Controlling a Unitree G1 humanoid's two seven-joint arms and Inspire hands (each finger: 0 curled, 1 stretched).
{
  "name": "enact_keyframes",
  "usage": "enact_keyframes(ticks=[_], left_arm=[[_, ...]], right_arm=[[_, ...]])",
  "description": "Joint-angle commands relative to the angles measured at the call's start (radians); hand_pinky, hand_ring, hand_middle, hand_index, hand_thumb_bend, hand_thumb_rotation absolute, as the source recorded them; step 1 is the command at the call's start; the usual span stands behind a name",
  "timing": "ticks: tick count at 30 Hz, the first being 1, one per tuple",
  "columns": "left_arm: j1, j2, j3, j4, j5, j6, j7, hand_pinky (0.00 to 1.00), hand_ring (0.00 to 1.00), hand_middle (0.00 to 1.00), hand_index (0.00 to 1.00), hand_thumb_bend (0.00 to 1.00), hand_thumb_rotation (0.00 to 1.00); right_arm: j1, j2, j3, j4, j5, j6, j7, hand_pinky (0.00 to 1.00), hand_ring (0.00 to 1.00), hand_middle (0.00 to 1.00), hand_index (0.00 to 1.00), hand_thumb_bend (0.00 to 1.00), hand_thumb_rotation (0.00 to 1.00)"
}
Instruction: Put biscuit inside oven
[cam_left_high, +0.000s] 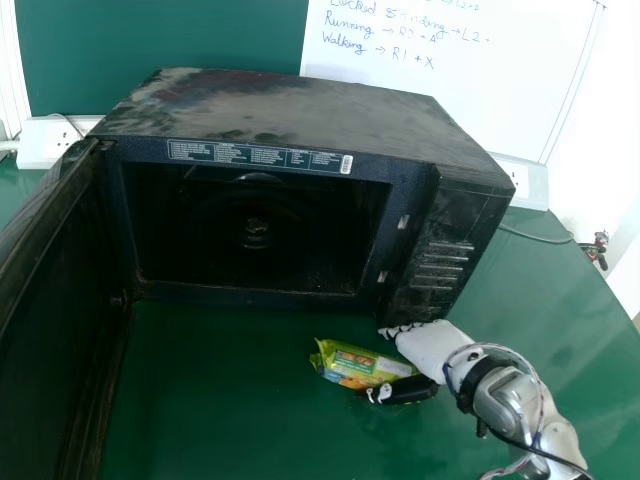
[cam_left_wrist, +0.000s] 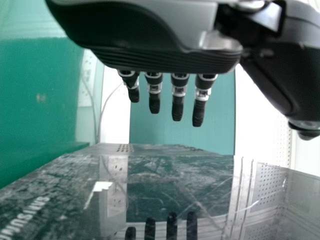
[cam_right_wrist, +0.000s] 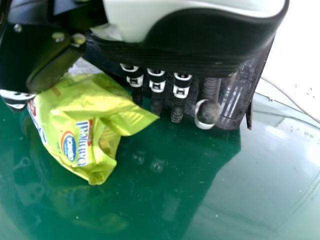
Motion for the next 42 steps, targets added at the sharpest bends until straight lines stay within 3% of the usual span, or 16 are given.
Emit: enact_keyframes(ticks=[1,3,6,8,10,13,15,18,22,30,41,42], left_arm=[[0.005,-0.017,-0.003,-0.011,0.01,-0.017,0.016,0.47,0.64,0.8,0.79,1.0,0.67],[0.002,-0.024,-0.001,-0.014,-0.014,-0.009,0.016,0.47,0.63,0.8,0.79,1.0,0.68],[0.0,-0.03,-0.002,-0.026,-0.051,0.012,0.02,0.49,0.63,0.8,0.79,1.0,0.68],[0.001,-0.029,-0.005,-0.033,-0.047,0.012,0.022,0.49,0.63,0.79,0.79,1.0,0.68],[0.003,-0.034,-0.008,-0.048,-0.048,0.029,0.043,0.49,0.64,0.79,0.79,1.0,0.69],[0.001,-0.052,-0.009,-0.075,-0.031,0.037,0.088,0.48,0.62,0.78,0.77,1.0,0.69],[-0.003,-0.066,-0.012,-0.085,-0.002,0.02,0.114,0.46,0.62,0.78,0.77,1.0,0.7],[-0.005,-0.079,-0.018,-0.103,0.005,0.022,0.136,0.46,0.63,0.79,0.78,1.0,0.71],[0.0,-0.086,-0.02,-0.121,-0.01,0.041,0.152,0.45,0.65,0.79,0.77,1.0,0.71],[0.015,-0.089,-0.022,-0.14,-0.008,0.047,0.163,0.45,0.65,0.79,0.78,1.0,0.71],[0.022,-0.087,-0.02,-0.139,-0.021,0.056,0.163,0.48,0.67,0.79,0.78,1.0,0.7],[0.021,-0.087,-0.02,-0.138,-0.021,0.056,0.163,0.48,0.67,0.79,0.78,1.0,0.7]], right_arm=[[0.015,0.019,0.022,-0.009,-0.004,-0.002,-0.012,0.0,1.0,1.0,1.0,0.99,0.88],[0.019,0.024,0.024,-0.009,-0.003,-0.001,-0.02,0.0,1.0,1.0,1.0,0.96,0.81],[0.025,0.03,0.023,-0.006,0.002,0.002,-0.037,0.0,0.96,0.98,0.99,0.93,0.57],[0.03,0.03,0.021,-0.004,0.005,-0.003,-0.054,0.09,0.83,0.92,0.89,0.91,0.45],[0.038,0.031,0.016,-0.004,0.014,-0.003,-0.071,0.18,0.62,0.83,0.73,0.87,0.29],[0.054,0.034,0.006,-0.006,0.026,-0.004,-0.119,0.21,0.39,0.66,0.5,0.9,0.09],[0.065,0.034,0.0,-0.014,0.036,-0.002,-0.139,0.2,0.33,0.56,0.42,0.87,0.02],[0.091,0.038,-0.014,-0.037,0.053,0.015,-0.153,0.19,0.29,0.44,0.35,0.81,0.0],[0.138,0.05,-0.036,-0.071,0.061,0.036,-0.186,0.18,0.27,0.38,0.31,0.78,0.0],[0.209,0.089,-0.064,-0.117,0.067,0.087,-0.231,0.17,0.26,0.36,0.29,0.78,0.0],[0.209,0.111,-0.079,-0.121,0.081,0.114,-0.232,0.17,0.27,0.38,0.3,0.77,0.0],[0.207,0.11,-0.081,-0.121,0.085,0.113,-0.23,0.18,0.35,0.38,0.31,0.63,0.0]])
